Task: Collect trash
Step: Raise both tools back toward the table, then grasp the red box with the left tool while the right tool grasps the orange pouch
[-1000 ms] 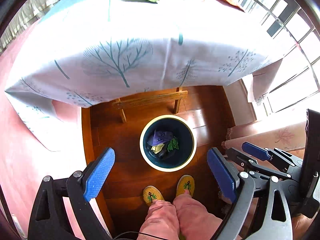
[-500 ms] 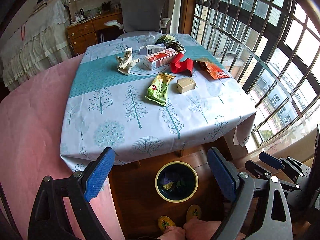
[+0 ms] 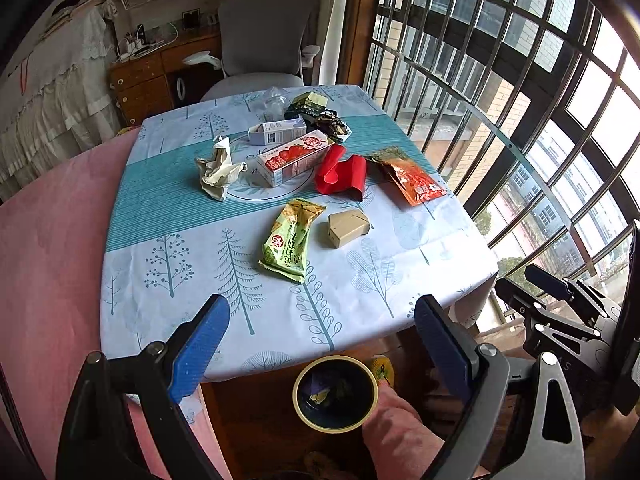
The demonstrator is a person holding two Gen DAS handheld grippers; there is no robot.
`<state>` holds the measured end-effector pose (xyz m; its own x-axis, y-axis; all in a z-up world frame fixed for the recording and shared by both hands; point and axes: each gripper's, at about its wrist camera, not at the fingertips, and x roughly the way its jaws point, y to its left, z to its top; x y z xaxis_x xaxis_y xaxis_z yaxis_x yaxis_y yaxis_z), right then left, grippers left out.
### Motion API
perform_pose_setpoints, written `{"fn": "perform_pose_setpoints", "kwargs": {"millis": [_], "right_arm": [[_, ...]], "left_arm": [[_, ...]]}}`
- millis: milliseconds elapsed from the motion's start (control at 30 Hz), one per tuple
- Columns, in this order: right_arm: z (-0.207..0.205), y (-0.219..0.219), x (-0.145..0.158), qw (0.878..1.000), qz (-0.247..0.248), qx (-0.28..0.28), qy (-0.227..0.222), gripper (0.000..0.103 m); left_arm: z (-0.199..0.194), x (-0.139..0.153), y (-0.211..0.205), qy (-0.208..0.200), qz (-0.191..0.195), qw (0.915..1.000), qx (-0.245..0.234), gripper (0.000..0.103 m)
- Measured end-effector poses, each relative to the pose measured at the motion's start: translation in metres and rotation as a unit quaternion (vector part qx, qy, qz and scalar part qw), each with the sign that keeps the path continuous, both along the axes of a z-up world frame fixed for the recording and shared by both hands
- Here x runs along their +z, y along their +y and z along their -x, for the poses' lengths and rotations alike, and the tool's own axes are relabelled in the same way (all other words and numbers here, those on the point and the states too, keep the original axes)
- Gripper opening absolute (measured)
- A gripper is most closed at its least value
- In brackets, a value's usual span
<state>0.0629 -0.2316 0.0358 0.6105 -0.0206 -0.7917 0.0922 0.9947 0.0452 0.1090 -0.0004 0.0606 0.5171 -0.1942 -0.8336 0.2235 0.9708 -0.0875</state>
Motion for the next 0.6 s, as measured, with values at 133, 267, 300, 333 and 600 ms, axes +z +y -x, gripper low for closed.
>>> {"fn": "perform_pose_setpoints", "kwargs": {"millis": [133,267,300,333,600], "right_arm": [[-0.056,-0.025,-0.012,1.000,0.011,0.009,0.006,0.069],[-0.118,-0.044,-0.035,0.999,0.030,0.030,0.023,0.070],[-0.135,-0.047,-0.043,0.998,0.037,0.040,0.032,0.070],[-0.150,-0.050,-0.050,0.997,0.042,0.048,0.041,0.070],[-0.231,-0.045,-0.104,0.983,0.086,0.143,0.078,0.078]], "left_arm": [[-0.049,-0.010,-0.023,0.005,-0.015,0.9999,0.007,0.093],[-0.108,-0.030,-0.047,0.027,-0.030,0.9990,0.021,0.093],[-0.124,-0.037,-0.054,0.035,-0.035,0.9985,0.024,0.093],[-0.139,-0.044,-0.060,0.045,-0.042,0.9978,0.028,0.093],[-0.238,-0.102,-0.103,0.103,-0.085,0.9897,0.050,0.093]]}}
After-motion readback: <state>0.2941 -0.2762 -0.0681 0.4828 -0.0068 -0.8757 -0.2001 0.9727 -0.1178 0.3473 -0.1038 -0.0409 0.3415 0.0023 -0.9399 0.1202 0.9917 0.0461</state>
